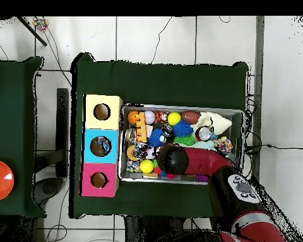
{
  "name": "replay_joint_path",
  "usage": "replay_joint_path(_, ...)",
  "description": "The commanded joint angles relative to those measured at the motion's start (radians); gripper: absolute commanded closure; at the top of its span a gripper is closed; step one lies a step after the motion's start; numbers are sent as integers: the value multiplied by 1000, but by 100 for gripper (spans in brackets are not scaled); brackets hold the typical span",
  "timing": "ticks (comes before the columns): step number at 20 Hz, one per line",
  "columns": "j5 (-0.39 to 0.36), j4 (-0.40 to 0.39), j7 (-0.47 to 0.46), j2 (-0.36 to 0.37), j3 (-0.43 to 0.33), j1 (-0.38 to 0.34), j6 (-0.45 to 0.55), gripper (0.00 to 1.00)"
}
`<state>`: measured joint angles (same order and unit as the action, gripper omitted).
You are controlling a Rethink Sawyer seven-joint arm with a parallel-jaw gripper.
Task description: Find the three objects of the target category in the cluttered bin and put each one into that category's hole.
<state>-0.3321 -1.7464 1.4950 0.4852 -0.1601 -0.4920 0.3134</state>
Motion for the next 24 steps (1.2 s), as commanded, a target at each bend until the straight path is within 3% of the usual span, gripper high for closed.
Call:
replay_joint_path(1, 97, -99, 274, -106, -30, 50, -62, 100)
replay_joint_path(16, 320, -190, 390, -22, 1, 204, -109, 100)
replay_joint_path(24, 381, -117, 414, -38, 118, 345, -94, 100)
